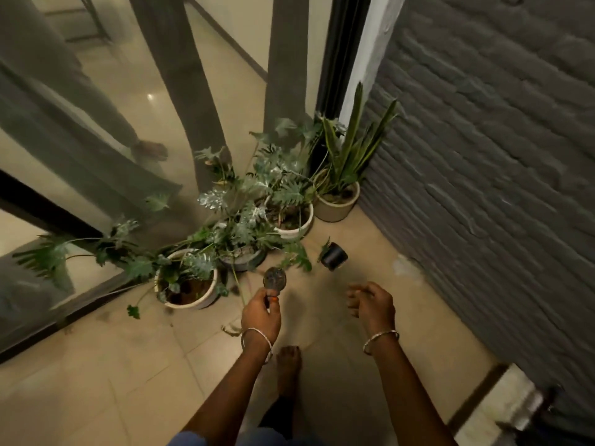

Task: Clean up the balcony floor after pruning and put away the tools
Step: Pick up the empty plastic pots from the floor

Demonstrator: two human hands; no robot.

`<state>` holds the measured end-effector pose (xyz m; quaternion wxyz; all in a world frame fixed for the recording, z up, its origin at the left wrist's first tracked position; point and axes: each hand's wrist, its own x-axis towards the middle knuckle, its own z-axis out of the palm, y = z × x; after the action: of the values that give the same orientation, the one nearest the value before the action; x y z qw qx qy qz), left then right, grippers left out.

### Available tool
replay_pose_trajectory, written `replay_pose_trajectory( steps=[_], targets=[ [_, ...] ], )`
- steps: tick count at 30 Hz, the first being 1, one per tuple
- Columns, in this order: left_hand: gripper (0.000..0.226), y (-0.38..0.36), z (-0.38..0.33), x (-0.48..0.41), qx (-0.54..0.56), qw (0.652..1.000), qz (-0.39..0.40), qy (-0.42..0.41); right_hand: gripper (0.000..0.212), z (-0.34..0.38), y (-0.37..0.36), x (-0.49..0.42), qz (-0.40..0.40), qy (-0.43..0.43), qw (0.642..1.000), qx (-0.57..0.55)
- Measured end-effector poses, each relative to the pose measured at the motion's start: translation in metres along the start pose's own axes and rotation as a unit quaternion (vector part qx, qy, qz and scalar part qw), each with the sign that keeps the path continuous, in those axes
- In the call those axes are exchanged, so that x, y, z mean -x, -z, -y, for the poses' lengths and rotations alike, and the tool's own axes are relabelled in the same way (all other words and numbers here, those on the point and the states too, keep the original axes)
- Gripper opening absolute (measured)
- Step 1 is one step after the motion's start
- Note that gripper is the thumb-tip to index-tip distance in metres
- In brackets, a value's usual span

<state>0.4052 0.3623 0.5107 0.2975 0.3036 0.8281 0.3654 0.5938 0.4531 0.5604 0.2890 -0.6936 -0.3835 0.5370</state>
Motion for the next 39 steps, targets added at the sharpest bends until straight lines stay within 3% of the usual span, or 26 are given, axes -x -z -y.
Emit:
replay_pose_trajectory(
  steps=[9,13,27,35,39],
  targets=[
    [0.015,-0.104,0.074,-0.107,-0.090,0.992,0.055,0.068,0.027,-0.090,-0.014,-0.135,-0.005,-0.042,0.998,0.049],
    [0.020,-0.161,0.142,-0.156,-0.147,0.984,0.062,0.079,0.029,-0.158,-0.022,-0.208,0.013,-0.041,0.996,0.078],
    [0.077,-0.333,0.336,-0.267,-0.286,0.954,0.062,0.059,0.032,-0.354,-0.060,-0.429,0.088,0.070,0.983,0.142],
    [0.116,-0.378,0.397,-0.346,-0.290,0.955,0.008,0.067,0.029,-0.437,-0.068,-0.491,0.124,0.098,0.979,0.133],
    [0.117,-0.382,0.408,-0.368,-0.304,0.950,0.020,0.061,0.027,-0.444,-0.075,-0.524,0.105,0.121,0.972,0.169]
  ],
)
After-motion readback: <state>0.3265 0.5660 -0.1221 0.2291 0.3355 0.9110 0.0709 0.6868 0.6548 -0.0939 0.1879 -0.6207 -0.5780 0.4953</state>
